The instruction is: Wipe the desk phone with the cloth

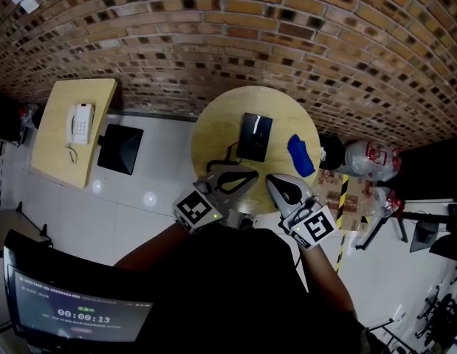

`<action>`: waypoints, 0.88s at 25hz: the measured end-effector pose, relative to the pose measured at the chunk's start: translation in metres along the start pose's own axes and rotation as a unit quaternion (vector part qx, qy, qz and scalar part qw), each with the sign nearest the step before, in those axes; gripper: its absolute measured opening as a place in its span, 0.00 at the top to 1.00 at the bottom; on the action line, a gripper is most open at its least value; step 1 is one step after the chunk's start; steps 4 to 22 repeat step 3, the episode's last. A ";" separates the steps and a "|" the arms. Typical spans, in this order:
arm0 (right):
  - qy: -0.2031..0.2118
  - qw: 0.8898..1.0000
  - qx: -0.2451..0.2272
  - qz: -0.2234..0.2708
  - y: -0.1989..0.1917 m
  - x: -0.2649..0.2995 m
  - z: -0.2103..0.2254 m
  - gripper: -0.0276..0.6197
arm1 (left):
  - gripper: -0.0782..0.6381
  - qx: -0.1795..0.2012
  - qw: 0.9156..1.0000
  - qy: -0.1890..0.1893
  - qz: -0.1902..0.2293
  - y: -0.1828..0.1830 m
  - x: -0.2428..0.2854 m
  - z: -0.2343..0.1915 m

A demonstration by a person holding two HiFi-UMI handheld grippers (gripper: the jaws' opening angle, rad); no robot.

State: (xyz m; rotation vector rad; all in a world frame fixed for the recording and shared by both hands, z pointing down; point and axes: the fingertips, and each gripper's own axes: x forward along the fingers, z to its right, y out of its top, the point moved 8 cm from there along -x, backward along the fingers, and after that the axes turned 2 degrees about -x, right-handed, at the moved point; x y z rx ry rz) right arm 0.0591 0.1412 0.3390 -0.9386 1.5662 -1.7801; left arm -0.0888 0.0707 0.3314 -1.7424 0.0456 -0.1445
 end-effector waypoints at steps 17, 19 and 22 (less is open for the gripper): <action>0.002 1.000 0.000 -0.003 -0.001 0.000 0.000 0.96 | 0.88 0.000 1.000 -0.003 -0.004 0.000 0.001 0.000; 0.002 1.000 0.000 -0.003 -0.001 0.000 0.000 0.96 | 0.88 0.000 1.000 -0.003 -0.004 0.000 0.001 0.000; 0.002 1.000 0.000 -0.003 -0.001 0.000 0.000 0.96 | 0.88 0.000 1.000 -0.003 -0.004 0.000 0.001 0.000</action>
